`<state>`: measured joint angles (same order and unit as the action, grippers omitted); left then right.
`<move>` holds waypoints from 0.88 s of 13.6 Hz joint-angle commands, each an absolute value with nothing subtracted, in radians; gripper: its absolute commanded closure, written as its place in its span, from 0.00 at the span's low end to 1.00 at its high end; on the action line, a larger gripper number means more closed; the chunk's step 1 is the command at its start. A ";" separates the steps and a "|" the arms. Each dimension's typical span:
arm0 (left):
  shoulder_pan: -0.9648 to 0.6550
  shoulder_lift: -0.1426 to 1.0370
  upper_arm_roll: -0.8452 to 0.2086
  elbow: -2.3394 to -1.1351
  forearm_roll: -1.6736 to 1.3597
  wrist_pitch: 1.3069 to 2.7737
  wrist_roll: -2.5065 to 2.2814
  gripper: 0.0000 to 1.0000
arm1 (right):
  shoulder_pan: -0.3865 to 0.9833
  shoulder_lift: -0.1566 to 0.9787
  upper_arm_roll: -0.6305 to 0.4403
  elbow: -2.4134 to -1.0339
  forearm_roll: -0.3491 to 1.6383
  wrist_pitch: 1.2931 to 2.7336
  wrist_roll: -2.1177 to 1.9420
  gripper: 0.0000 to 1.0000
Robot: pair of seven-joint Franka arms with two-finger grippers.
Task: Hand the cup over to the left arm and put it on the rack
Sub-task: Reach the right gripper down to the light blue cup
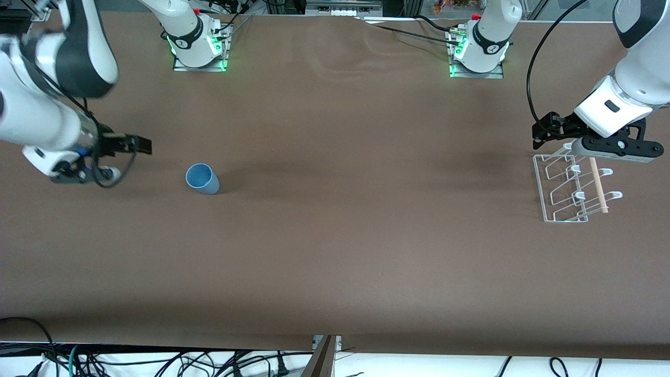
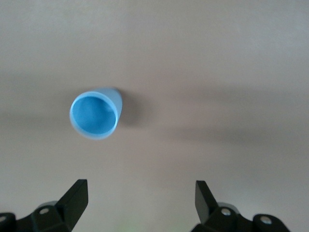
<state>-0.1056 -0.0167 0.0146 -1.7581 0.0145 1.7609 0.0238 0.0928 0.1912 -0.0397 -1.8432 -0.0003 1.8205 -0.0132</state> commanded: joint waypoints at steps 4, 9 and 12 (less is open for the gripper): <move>-0.107 -0.017 0.020 -1.746 -0.002 1.746 0.023 0.00 | 0.084 0.297 0.012 -1.948 0.018 2.051 -0.031 0.01; -0.107 -0.017 0.020 -1.746 -0.002 1.744 0.023 0.00 | 0.084 0.334 0.038 -1.956 0.026 2.072 -0.028 0.01; -0.107 -0.017 0.020 -1.746 -0.002 1.746 0.023 0.00 | 0.084 0.374 0.040 -1.956 0.026 2.075 -0.028 0.02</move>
